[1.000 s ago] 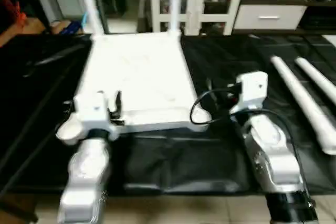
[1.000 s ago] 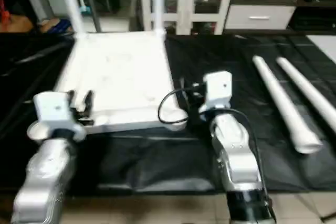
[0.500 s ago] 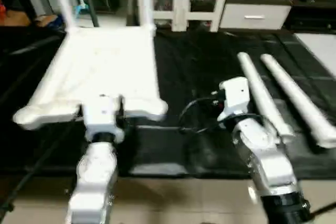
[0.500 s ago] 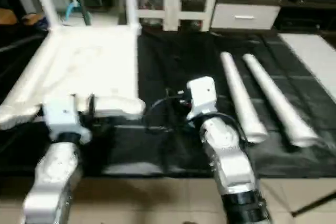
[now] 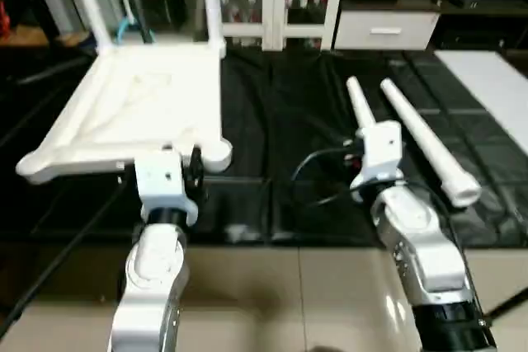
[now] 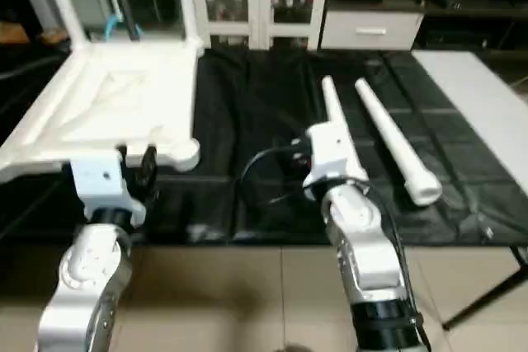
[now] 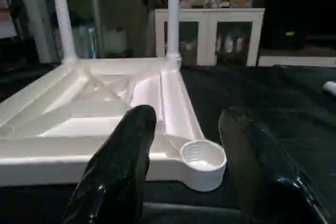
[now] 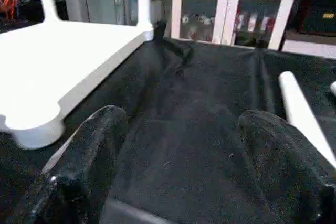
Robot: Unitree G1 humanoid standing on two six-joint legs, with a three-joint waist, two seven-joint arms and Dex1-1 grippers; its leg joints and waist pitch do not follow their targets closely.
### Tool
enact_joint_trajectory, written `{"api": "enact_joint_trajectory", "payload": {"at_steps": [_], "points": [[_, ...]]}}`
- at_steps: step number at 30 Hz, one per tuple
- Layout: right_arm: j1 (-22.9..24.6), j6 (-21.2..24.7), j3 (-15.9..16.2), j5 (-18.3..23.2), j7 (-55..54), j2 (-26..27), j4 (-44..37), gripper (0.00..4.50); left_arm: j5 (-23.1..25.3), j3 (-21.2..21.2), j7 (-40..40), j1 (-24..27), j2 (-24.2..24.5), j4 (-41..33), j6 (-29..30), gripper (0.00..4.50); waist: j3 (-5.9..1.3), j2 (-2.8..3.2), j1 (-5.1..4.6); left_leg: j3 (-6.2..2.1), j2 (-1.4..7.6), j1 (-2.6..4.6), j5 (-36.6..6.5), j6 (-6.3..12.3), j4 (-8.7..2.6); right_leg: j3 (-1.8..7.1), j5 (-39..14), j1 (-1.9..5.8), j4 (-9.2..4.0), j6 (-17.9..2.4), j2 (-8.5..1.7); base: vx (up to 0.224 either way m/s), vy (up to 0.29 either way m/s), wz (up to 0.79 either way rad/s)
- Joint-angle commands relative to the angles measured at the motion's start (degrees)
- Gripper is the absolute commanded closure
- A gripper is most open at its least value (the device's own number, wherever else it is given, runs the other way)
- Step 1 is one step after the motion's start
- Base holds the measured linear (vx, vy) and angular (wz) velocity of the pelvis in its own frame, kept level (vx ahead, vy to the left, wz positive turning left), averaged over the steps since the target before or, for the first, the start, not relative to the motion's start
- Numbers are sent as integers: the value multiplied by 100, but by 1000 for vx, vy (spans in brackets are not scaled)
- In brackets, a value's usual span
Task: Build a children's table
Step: Rotate table base
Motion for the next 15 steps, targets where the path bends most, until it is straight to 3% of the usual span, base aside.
{"api": "enact_joint_trajectory", "payload": {"at_steps": [1,2,3,4,5,6,7,8,9,10,11,12,14,15], "points": [[-12,45,-52,186,62,44,-151,41,-149,24,-155,-28,49,-142,223,213,-204,237,-84,-314,837,-43,-3150,516,-1126,119,-1211,427,-151,-219,-128,-127,65,5],[-11,69,-84,261,82,70,-162,41,-211,50,-212,-19,28,-171,278,199,-135,288,-57,-283,878,-104,-3618,433,-1254,97,-763,455,26,-311,-134,-128,56,7],[-15,79,-100,274,67,75,-168,28,-275,73,-256,-9,-2,-196,287,183,-62,130,3,-85,819,-19,-4277,271,-1338,202,-909,409,122,-240,-175,-128,56,7],[-15,79,-100,274,67,75,-168,28,-275,73,-256,-9,-2,-196,287,183,-70,38,-12,13,644,62,-4175,157,-1162,278,-1628,346,-93,-158,-209,-79,9,14],[-20,89,-103,286,62,74,-172,13,-303,97,-266,0,-32,-213,302,178,-97,-57,-19,196,176,329,-3458,-103,-609,287,-4014,-27,-761,137,-373,0,0,0],[-23,101,-110,287,50,69,-177,4,-327,102,-303,19,-29,-234,322,167,-76,-34,-31,209,92,388,-3085,-107,-441,242,-4896,-128,-913,327,-445,0,0,0],[-25,108,-111,280,39,67,-181,0,-347,101,-323,30,-13,-247,339,155,-129,-81,-57,195,60,310,-2438,-39,-336,127,-5458,-31,-1053,599,-515,0,0,0],[-27,134,-111,283,46,61,-188,0,-361,115,-315,31,-11,-252,354,155,-143,-99,-74,176,81,213,-2275,-16,-394,50,-5310,66,-1044,668,-493,0,0,0],[-28,142,-111,284,48,59,-189,0,-365,118,-312,31,-11,-253,358,141,-201,37,-114,47,271,-100,-2171,-37,-695,-40,-4048,429,-866,616,-459,0,0,0],[-32,178,-123,294,63,60,-207,0,-377,134,-300,17,4,-255,374,137,-201,37,-114,47,271,-100,-2171,-37,-695,-40,-4048,429,-866,616,-459,0,0,0],[-38,202,-129,299,73,65,-216,0,-389,150,-286,2,17,-252,385,131,-224,122,-141,-44,417,-202,-2270,-28,-824,-7,-3089,546,-736,420,-452,0,0,0],[-53,265,-130,278,55,56,-239,0,-395,120,-313,13,88,-259,389,122,-192,99,-182,-51,450,-242,-2264,-30,-872,36,-2362,517,-696,101,-472,0,0,0],[-64,275,-132,295,53,52,-246,0,-433,135,-321,21,66,-262,388,104,-176,66,-217,2,389,-192,-2344,-41,-834,31,-2703,460,-762,41,-492,0,0,0],[-65,276,-132,297,53,52,-247,0,-437,137,-322,22,63,-263,388,104,-208,53,-240,275,298,237,-2181,-191,-582,75,-3094,98,-1017,161,-350,0,0,0]]}}
